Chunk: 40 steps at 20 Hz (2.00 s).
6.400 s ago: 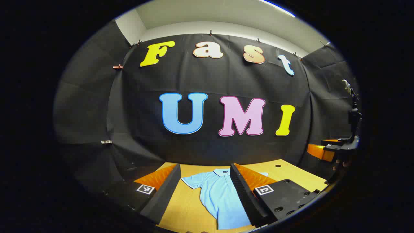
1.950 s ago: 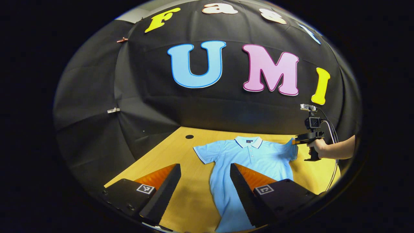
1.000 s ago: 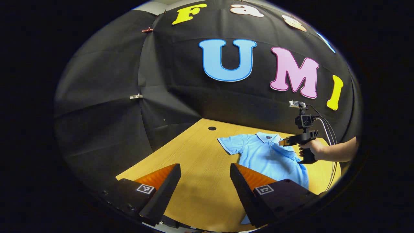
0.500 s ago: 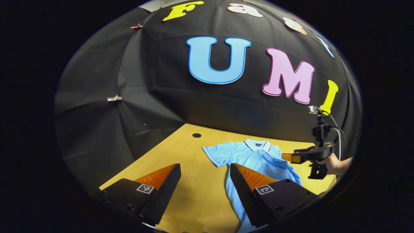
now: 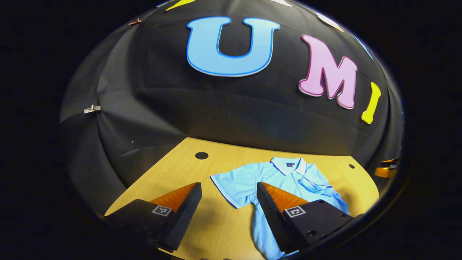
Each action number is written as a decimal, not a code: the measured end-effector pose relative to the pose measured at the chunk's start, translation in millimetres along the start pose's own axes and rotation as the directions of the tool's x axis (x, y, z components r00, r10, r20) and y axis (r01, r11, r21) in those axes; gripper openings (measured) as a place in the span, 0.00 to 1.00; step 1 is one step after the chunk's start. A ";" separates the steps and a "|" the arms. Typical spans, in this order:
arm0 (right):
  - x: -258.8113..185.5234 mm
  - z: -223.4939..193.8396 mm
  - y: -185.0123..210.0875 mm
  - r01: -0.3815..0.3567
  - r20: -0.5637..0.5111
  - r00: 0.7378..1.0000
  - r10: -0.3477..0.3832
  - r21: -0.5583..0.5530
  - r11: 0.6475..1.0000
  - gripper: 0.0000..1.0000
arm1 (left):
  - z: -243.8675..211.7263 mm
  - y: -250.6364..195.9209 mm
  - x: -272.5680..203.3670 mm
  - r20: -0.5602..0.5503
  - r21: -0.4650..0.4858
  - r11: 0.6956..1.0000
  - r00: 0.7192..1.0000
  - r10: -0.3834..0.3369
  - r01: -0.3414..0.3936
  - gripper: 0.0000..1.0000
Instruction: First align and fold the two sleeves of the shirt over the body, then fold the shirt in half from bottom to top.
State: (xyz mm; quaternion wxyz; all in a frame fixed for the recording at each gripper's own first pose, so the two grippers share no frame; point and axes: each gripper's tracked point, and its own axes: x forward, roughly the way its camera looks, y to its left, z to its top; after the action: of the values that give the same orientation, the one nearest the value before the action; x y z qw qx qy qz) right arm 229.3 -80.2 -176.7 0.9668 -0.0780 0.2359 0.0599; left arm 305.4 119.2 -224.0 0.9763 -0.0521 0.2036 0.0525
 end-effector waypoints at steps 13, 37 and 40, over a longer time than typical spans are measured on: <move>-49.3 -19.4 -54.6 0.112 0.028 0.993 -0.115 0.089 0.990 0.98 | -24.2 9.6 168.3 -0.137 0.109 0.994 0.990 0.011 0.004 0.97; -25.8 -92.9 -27.0 0.077 -0.102 0.994 -0.047 0.313 0.947 0.97 | -60.8 -12.8 184.1 -0.258 0.148 0.987 0.966 -0.020 0.060 0.06; -25.6 -93.8 -25.1 0.067 -0.100 0.994 -0.036 0.318 0.946 0.97 | -35.0 -41.0 174.9 -0.224 0.150 0.984 0.973 -0.064 0.099 0.06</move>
State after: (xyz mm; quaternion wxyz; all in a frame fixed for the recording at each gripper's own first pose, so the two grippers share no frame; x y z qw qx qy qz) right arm 168.6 -123.6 -243.9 0.9558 0.0715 0.2849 -0.0083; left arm 456.2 88.6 -323.2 0.9504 0.0127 0.3108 -0.0102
